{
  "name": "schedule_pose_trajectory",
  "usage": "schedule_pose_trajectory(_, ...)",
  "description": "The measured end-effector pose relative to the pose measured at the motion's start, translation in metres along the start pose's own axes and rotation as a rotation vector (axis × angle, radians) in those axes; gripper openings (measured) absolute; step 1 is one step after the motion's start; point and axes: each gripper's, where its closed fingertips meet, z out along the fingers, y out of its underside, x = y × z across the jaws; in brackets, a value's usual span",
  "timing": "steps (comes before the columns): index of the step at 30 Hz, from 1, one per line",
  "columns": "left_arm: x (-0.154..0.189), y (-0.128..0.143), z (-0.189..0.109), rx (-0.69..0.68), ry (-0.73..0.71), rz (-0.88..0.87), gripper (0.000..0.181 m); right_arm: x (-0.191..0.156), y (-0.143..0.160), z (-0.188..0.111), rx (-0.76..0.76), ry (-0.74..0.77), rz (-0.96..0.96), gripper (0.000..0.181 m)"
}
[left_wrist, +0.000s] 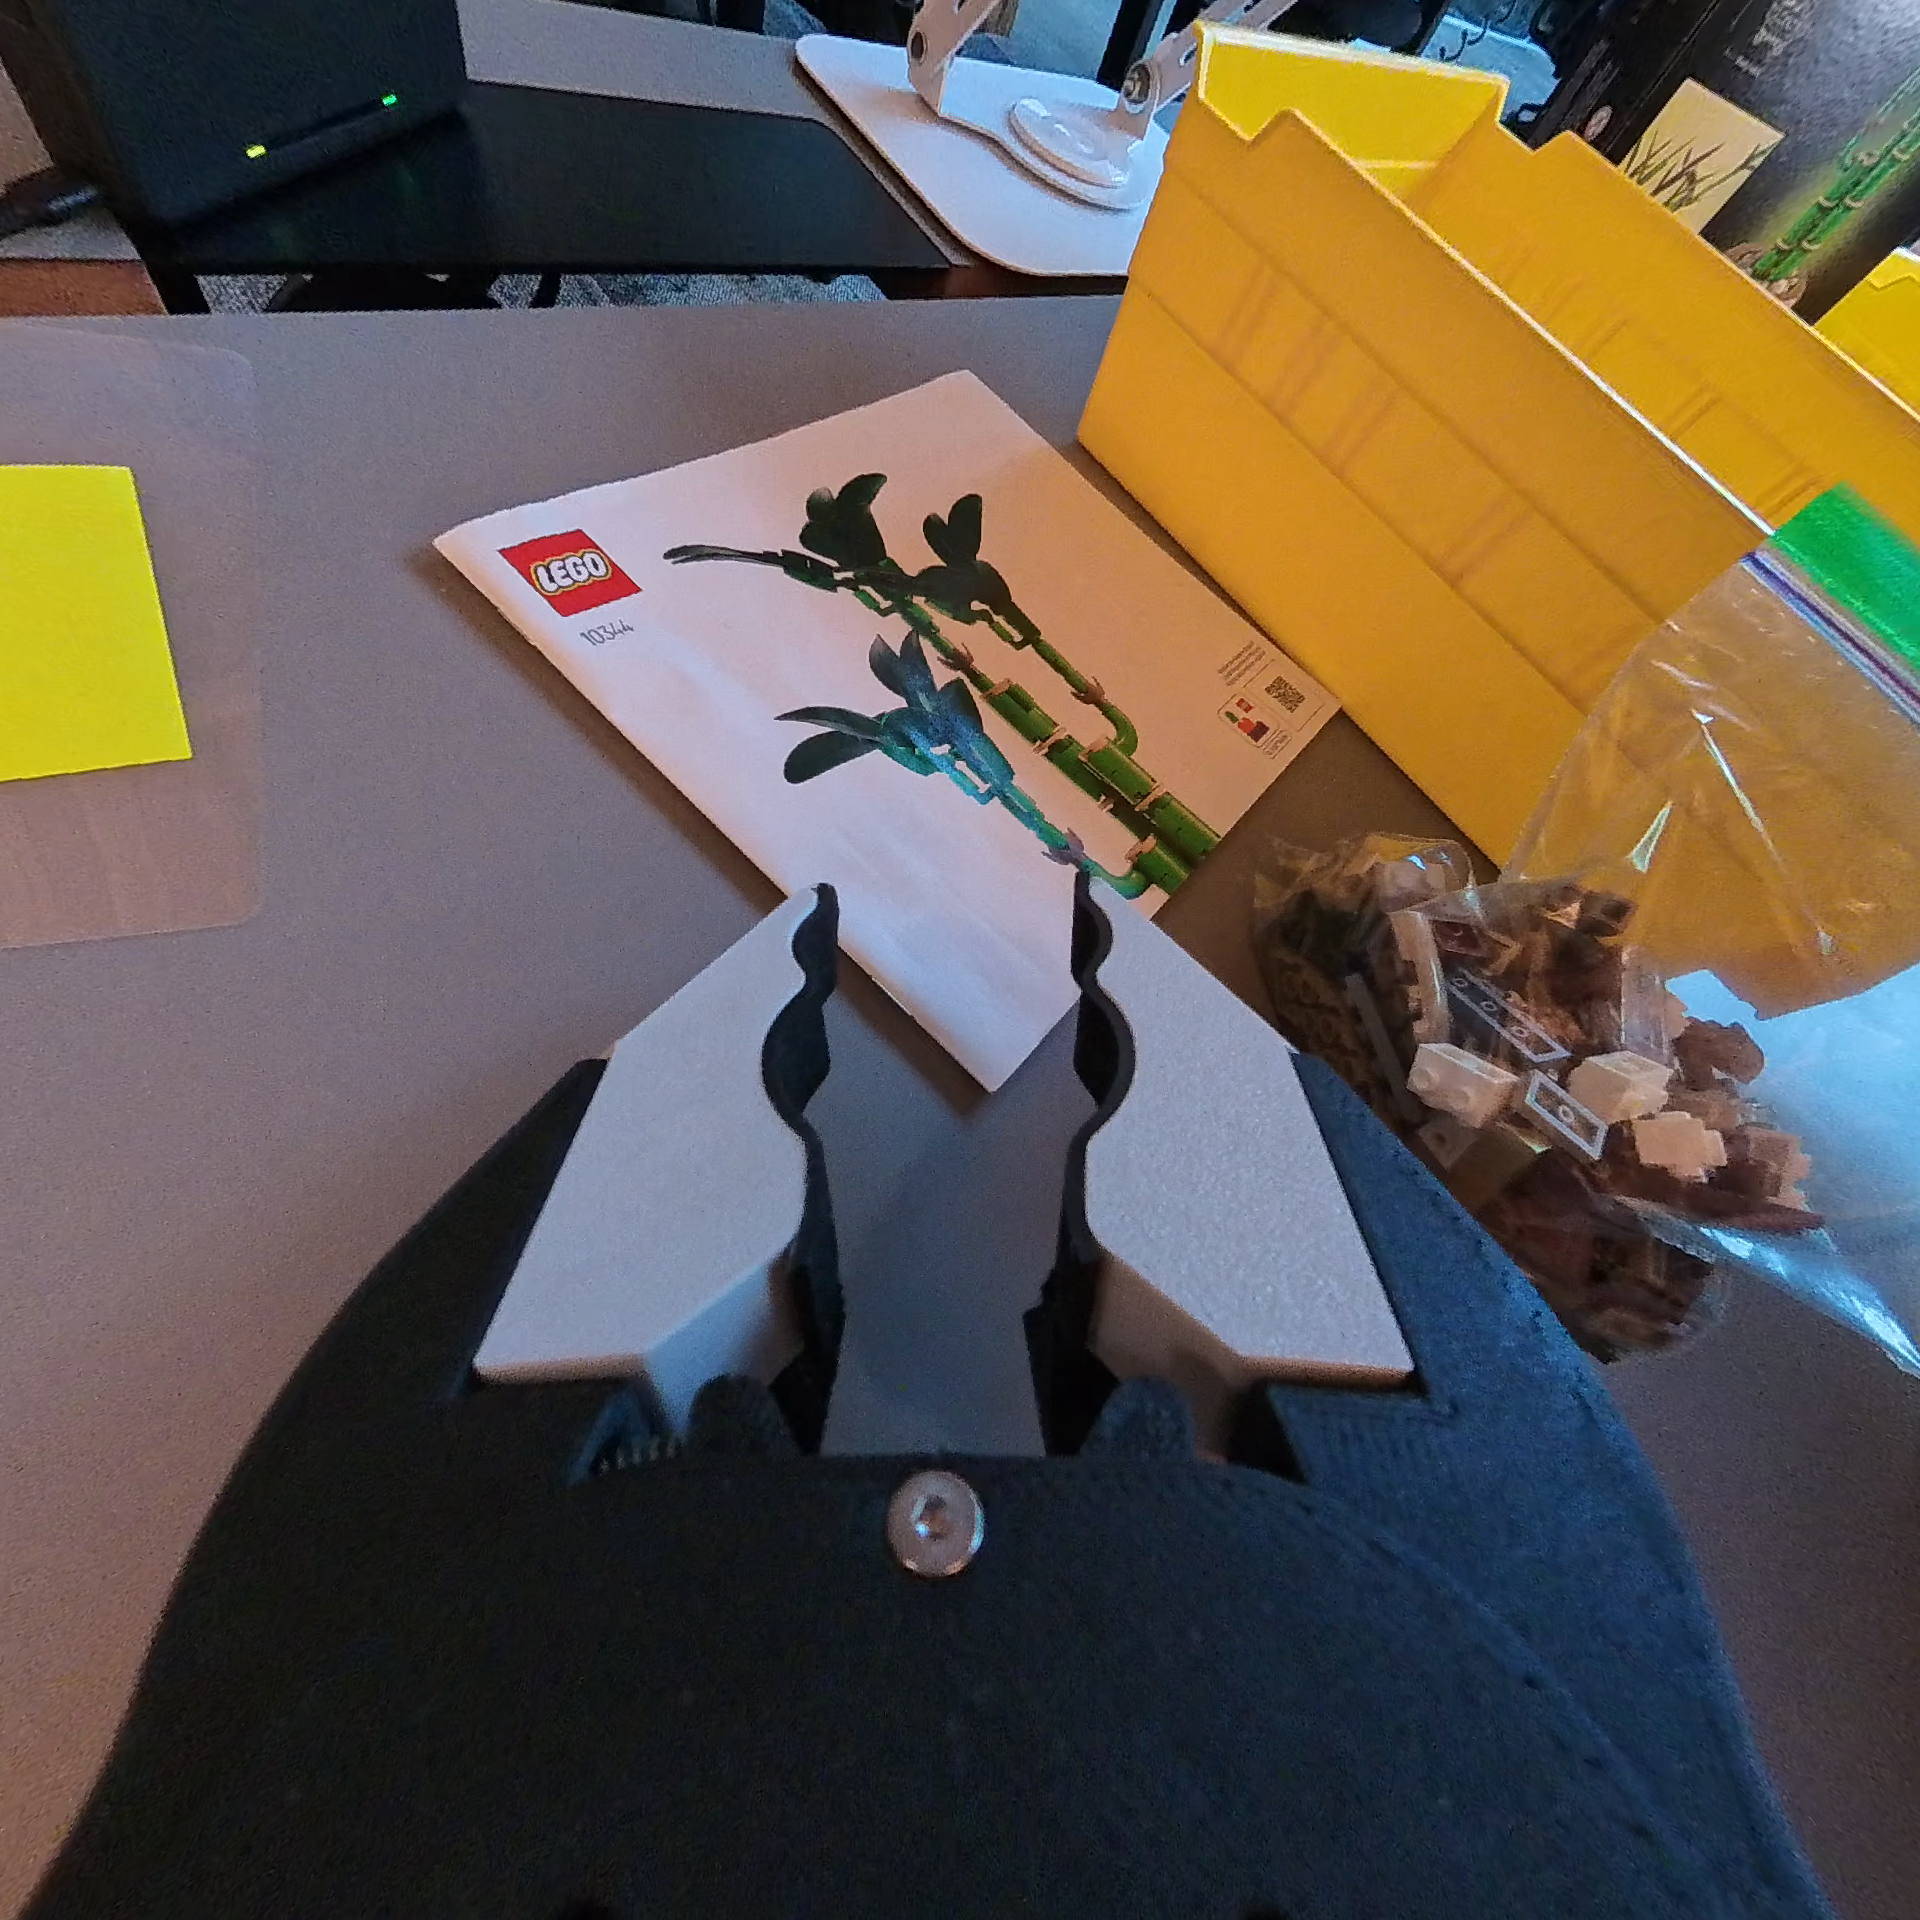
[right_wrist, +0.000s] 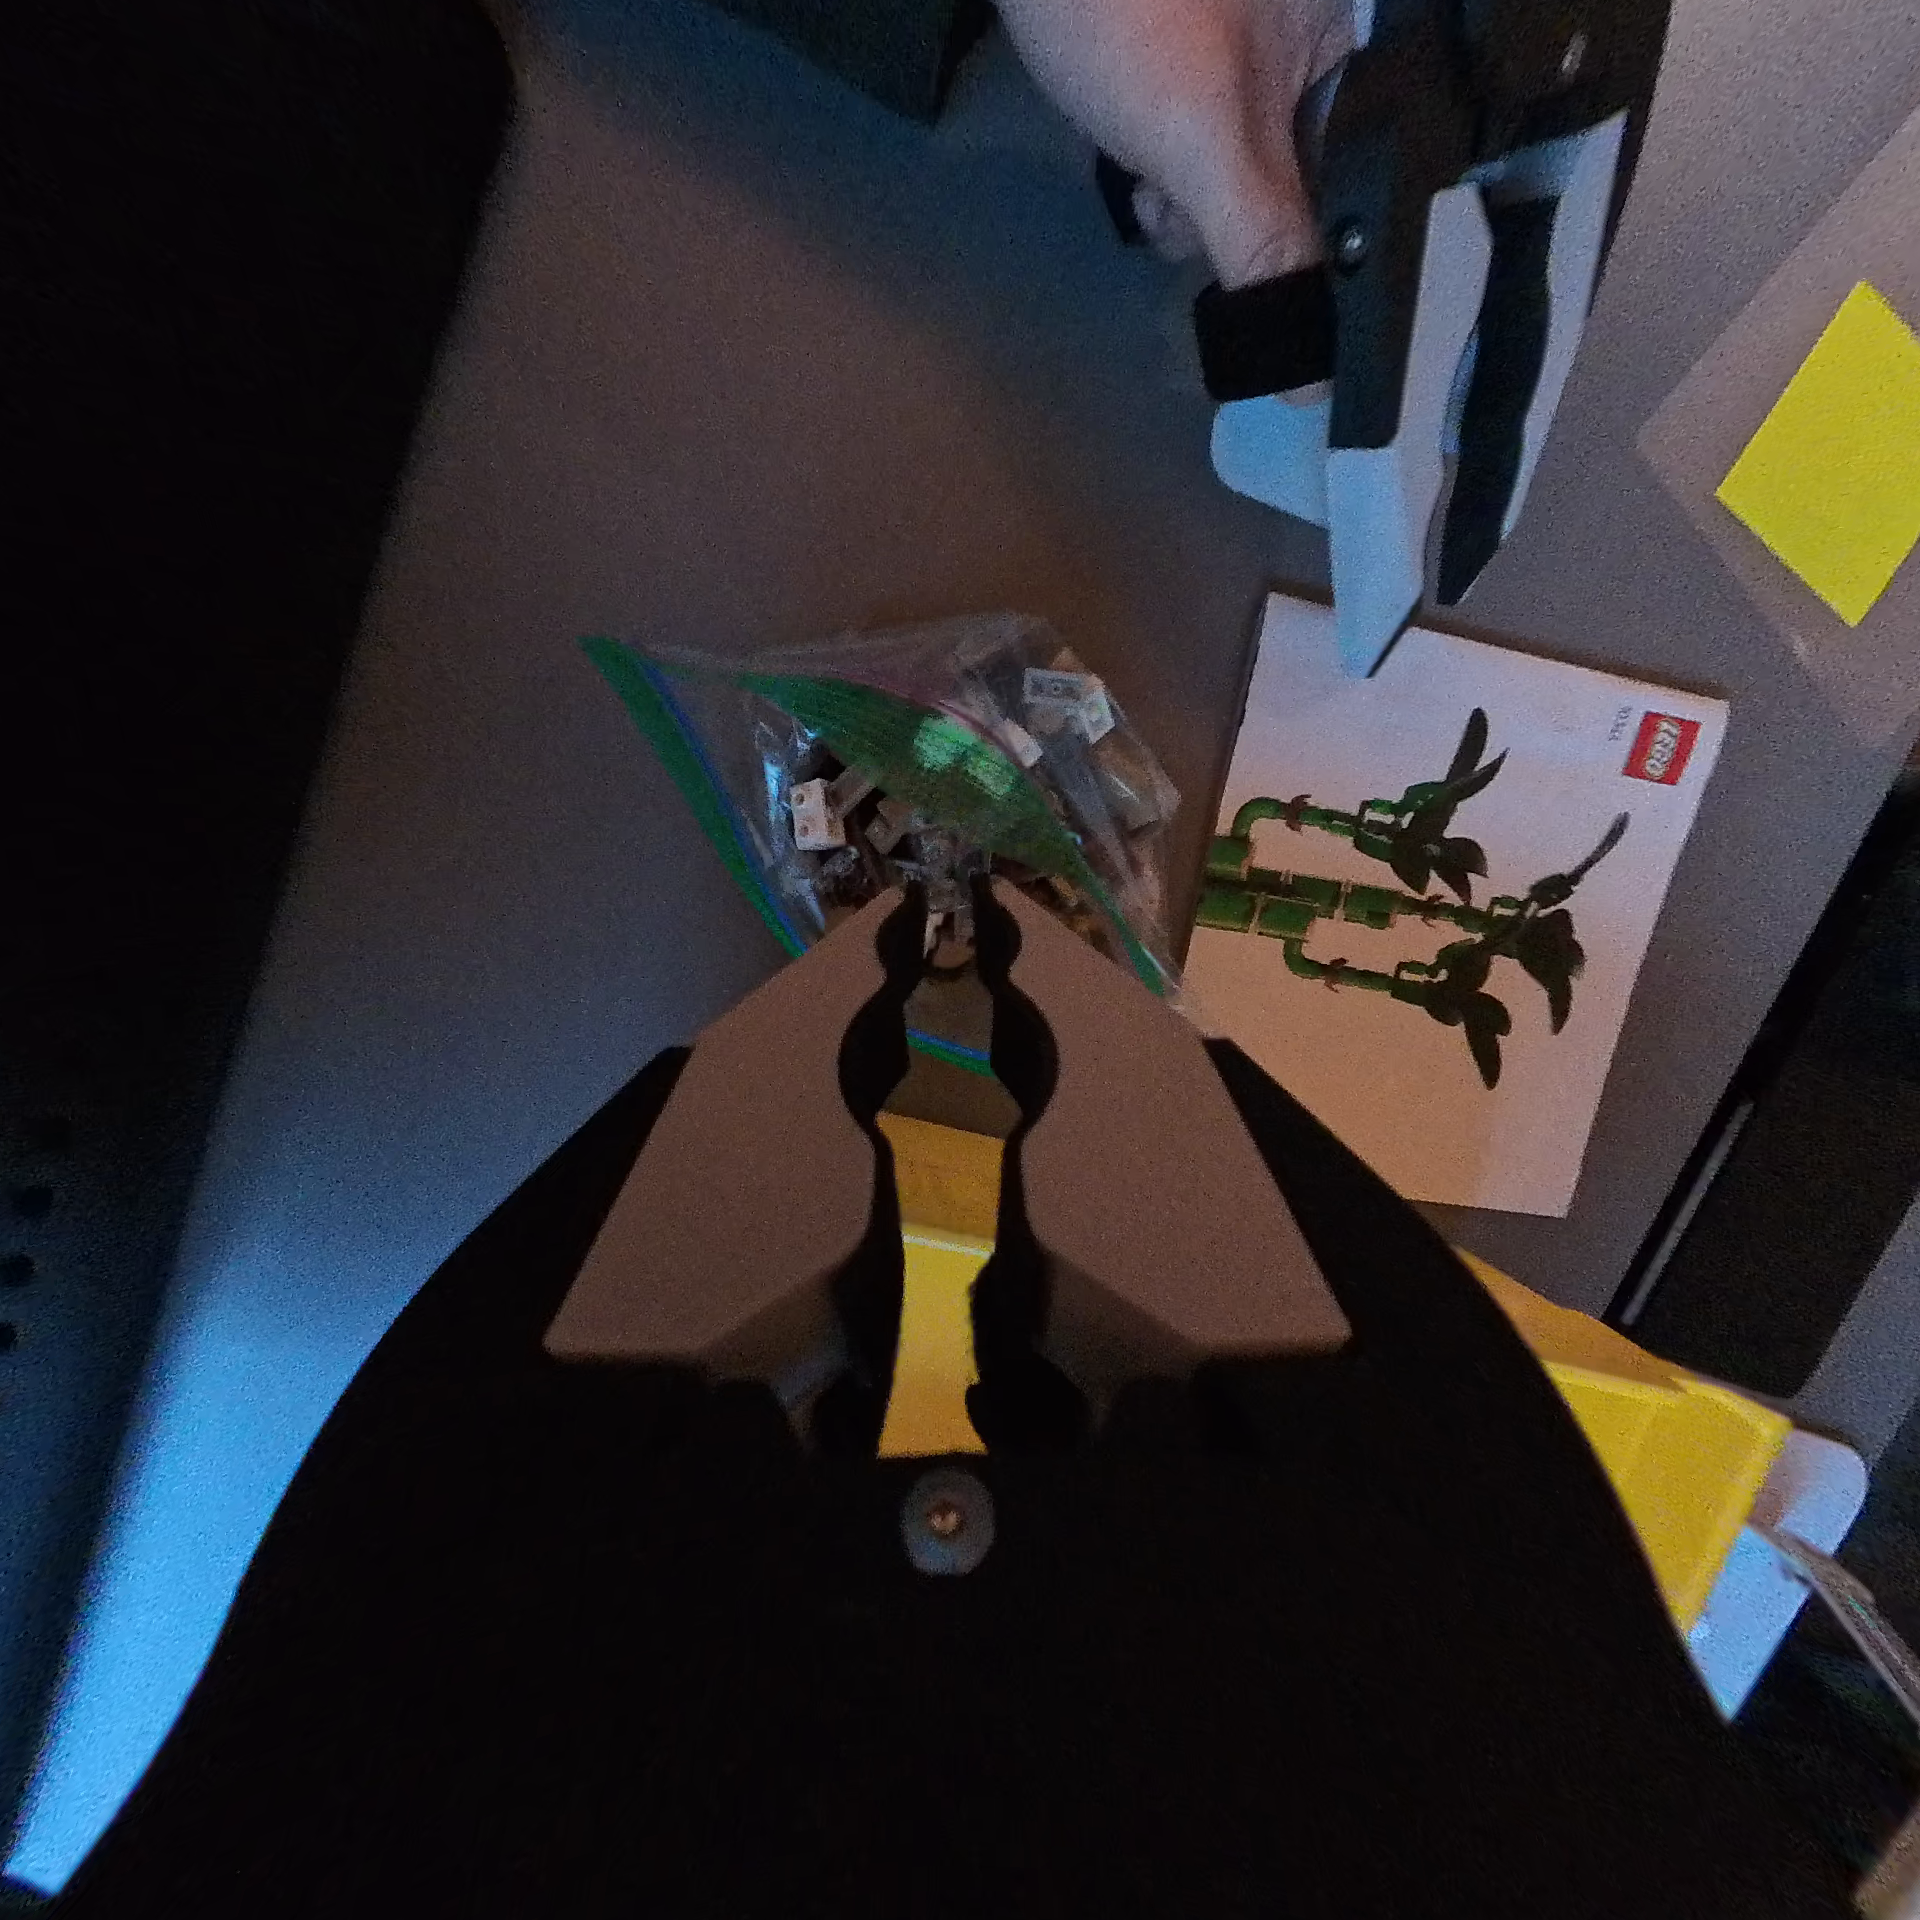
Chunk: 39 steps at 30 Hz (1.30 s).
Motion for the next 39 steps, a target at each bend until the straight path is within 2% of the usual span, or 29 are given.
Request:
schedule_pose_trajectory(2,0.000,0.000,-0.001,0.001,0.002,0.000,0.044,-0.001,0.012,0.012,-0.075,-0.009,0.036,0.017)
schedule_pose_trajectory(4,0.001,-0.002,-0.001,0.006,0.005,0.001,0.044,0.002,0.019,0.005,-0.092,0.023,0.068,0.020)
schedule_pose_trajectory(8,0.003,-0.002,-0.001,0.006,0.010,-0.001,0.044,0.021,0.030,-0.052,0.044,0.179,0.174,0.020)
schedule_pose_trajectory(10,0.003,-0.001,0.000,0.002,0.016,-0.005,0.044,0.032,0.056,-0.081,0.096,0.216,0.284,0.038)
schedule_pose_trajectory(11,0.004,0.000,0.001,0.000,0.018,-0.005,0.044,0.037,0.078,-0.087,0.083,0.223,0.346,0.045)
schedule_pose_trajectory(13,0.005,0.000,0.002,-0.004,0.019,-0.001,0.044,0.039,0.135,-0.075,-0.064,0.202,0.441,0.044)
schedule_pose_trajectory(15,0.006,0.000,0.002,-0.005,0.018,0.005,0.044,0.031,0.188,-0.050,-0.255,0.139,0.500,0.040)
schedule_pose_trajectory(17,0.006,0.001,0.002,-0.005,0.017,0.006,0.044,0.021,0.221,-0.026,-0.371,0.068,0.544,0.039)
schedule_pose_trajectory(19,0.005,0.001,0.002,-0.004,0.016,0.000,0.044,0.020,0.240,-0.012,-0.412,0.057,0.577,0.040)
schedule_pose_trajectory(22,0.003,0.000,0.001,-0.001,0.013,-0.006,0.044,0.024,0.254,-0.003,-0.429,0.056,0.663,0.051)
schedule_pose_trajectory(26,0.002,0.000,0.001,-0.004,0.012,-0.006,0.044,0.028,0.266,0.004,-0.467,0.071,0.695,0.054)
schedule_pose_trajectory(28,0.002,0.001,0.001,-0.007,0.011,-0.003,0.044,0.027,0.269,0.005,-0.488,0.056,0.703,0.054)
schedule_pose_trajectory(33,0.001,0.001,0.001,-0.007,0.010,-0.005,0.044,0.024,0.268,0.007,-0.492,0.012,0.733,0.039)
schedule_pose_trajectory(39,0.001,0.001,0.000,-0.004,0.008,-0.005,0.044,0.025,0.267,0.006,-0.487,0.044,0.702,0.039)
